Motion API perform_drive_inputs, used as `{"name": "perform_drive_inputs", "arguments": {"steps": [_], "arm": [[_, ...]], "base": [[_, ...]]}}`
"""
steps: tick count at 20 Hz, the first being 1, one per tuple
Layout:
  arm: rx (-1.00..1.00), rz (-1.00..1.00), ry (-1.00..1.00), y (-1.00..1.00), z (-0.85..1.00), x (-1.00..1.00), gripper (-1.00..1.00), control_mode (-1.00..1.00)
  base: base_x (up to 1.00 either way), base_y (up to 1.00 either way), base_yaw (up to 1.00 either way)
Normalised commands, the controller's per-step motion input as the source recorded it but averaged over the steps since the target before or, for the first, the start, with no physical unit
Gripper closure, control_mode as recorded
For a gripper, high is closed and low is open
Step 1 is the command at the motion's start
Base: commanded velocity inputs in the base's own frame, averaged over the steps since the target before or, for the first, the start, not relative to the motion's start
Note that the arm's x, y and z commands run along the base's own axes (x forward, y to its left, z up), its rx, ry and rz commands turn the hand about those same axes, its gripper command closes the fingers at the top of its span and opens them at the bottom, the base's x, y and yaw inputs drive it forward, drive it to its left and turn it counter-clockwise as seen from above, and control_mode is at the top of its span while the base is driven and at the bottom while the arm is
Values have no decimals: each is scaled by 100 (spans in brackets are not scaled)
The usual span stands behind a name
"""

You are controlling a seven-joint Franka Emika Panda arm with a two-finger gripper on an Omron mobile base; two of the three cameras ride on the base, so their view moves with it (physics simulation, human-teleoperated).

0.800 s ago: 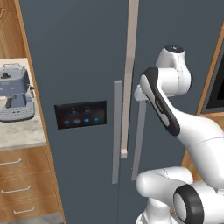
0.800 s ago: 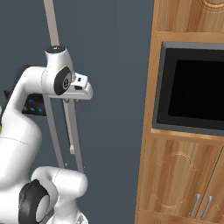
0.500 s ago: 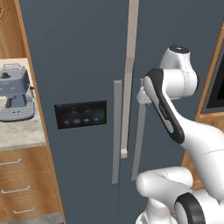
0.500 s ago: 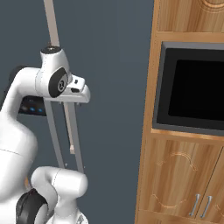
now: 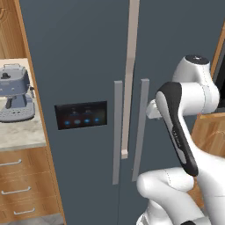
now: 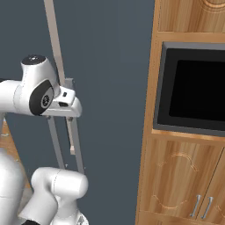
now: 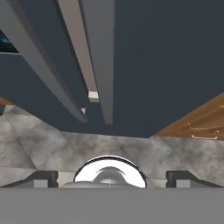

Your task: Open the freezer door, pick up the ice cube tray from the freezer, and place it on the dining counter.

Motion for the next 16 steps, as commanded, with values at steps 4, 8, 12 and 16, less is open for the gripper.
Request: {"name": "perform_drive_inputs", "arguments": {"steps": [4, 8, 12, 16], "arm": [[0, 0, 0, 0, 0, -56, -100, -100], [0, 0, 0, 0, 0, -46, -100, -100], [0, -1, 0, 0, 0, -29, -100, -100], [0, 0, 0, 0, 0, -19, -100, -100]], "base": [[0, 0, 0], [0, 0, 0], [0, 0, 0], [0, 0, 0]]}}
